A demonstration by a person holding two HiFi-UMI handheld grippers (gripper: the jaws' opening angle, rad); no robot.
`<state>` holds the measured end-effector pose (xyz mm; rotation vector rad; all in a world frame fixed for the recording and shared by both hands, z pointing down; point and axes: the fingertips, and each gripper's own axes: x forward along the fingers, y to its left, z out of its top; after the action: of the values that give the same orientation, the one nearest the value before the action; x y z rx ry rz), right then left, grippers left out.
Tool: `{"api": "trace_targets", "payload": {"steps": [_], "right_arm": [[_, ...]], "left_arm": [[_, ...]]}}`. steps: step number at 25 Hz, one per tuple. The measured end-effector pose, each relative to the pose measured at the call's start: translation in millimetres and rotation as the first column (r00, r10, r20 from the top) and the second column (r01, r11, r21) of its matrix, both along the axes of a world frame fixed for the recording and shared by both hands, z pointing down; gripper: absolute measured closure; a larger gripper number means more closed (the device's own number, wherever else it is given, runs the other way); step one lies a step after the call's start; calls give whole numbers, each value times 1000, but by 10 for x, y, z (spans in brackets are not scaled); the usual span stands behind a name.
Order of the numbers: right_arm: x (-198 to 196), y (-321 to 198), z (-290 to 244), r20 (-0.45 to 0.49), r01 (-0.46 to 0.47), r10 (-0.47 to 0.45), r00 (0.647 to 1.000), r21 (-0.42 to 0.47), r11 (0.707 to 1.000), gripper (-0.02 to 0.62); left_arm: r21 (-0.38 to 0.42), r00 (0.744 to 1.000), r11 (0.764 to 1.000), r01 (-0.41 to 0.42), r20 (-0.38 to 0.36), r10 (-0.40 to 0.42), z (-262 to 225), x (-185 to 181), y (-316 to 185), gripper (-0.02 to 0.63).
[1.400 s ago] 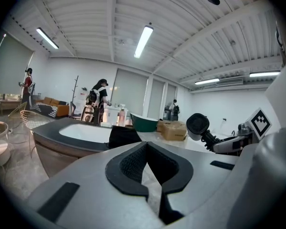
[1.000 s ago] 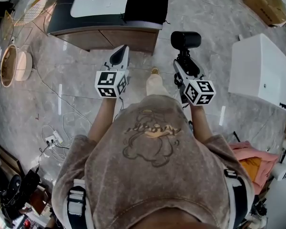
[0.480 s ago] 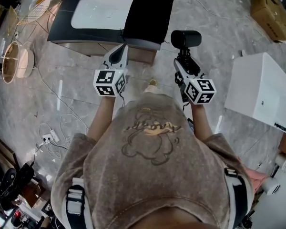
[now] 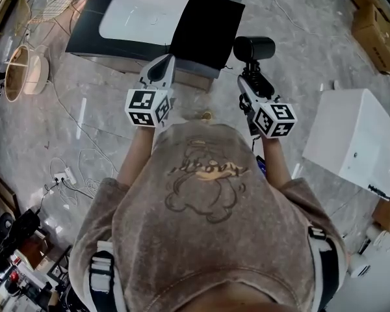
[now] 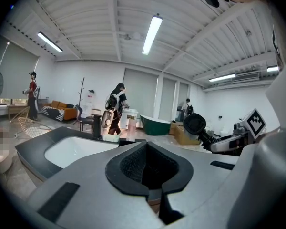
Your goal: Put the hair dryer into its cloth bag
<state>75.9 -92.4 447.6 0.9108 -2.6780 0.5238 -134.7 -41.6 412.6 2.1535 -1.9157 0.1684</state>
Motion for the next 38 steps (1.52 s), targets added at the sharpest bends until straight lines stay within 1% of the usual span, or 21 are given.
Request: {"api": "trace_targets", "payload": {"steps": [3, 7, 12, 16, 20, 22, 24, 26, 29, 31, 33, 34, 38], "right_arm": [[-60, -60, 3, 1, -5, 5, 1000, -4, 1000, 348], [-168, -136, -37, 11, -23, 23, 1000, 11, 1000, 348], [-205, -103, -80, 31, -84, 84, 996, 8, 996, 348], [-227, -67, -70, 32, -127, 127, 991, 4, 992, 348], [-290, -64, -44, 34, -152, 152, 988, -3, 988, 348], [-323, -56, -37, 31, -158, 158, 987, -3, 987, 348], [-338, -42, -22, 31, -170, 170, 985, -6, 985, 348], [-343, -27, -8, 30, -183, 183, 983, -9, 983, 348], [-326, 6, -2, 24, -198, 198, 980, -11, 980, 348], [-304, 25, 6, 19, -210, 210, 977, -13, 978, 348], [-282, 30, 20, 16, -226, 226, 974, -18, 974, 348], [-270, 31, 29, 15, -234, 234, 972, -19, 972, 348], [-221, 48, 53, 7, -262, 262, 965, -23, 965, 348]], "left_arm": [[5, 1000, 1000, -10, -6, 10, -19, -66, -60, 588], [20, 999, 999, -42, -4, 42, -58, -174, -190, 588], [15, 993, 993, -114, 5, 114, -80, -208, -281, 588], [11, 988, 988, -157, 11, 157, -67, -248, -335, 588], [-7, 977, 977, -211, 13, 211, 3, -277, -405, 584], [-18, 970, 970, -244, 16, 244, 39, -273, -425, 563], [-32, 961, 961, -276, 26, 276, 81, -261, -443, 526], [-52, 951, 951, -306, 37, 308, 135, -247, -469, 512], [-76, 935, 933, -351, 26, 354, 214, -210, -521, 471], [-94, 921, 919, -384, 30, 388, 286, -180, -564, 456], [-125, 898, 895, -429, 47, 437, 395, -135, -605, 450], [-143, 885, 881, -451, 52, 462, 461, -110, -625, 435], [-217, 839, 826, -520, 52, 542, 759, -4, -684, 408]]}}
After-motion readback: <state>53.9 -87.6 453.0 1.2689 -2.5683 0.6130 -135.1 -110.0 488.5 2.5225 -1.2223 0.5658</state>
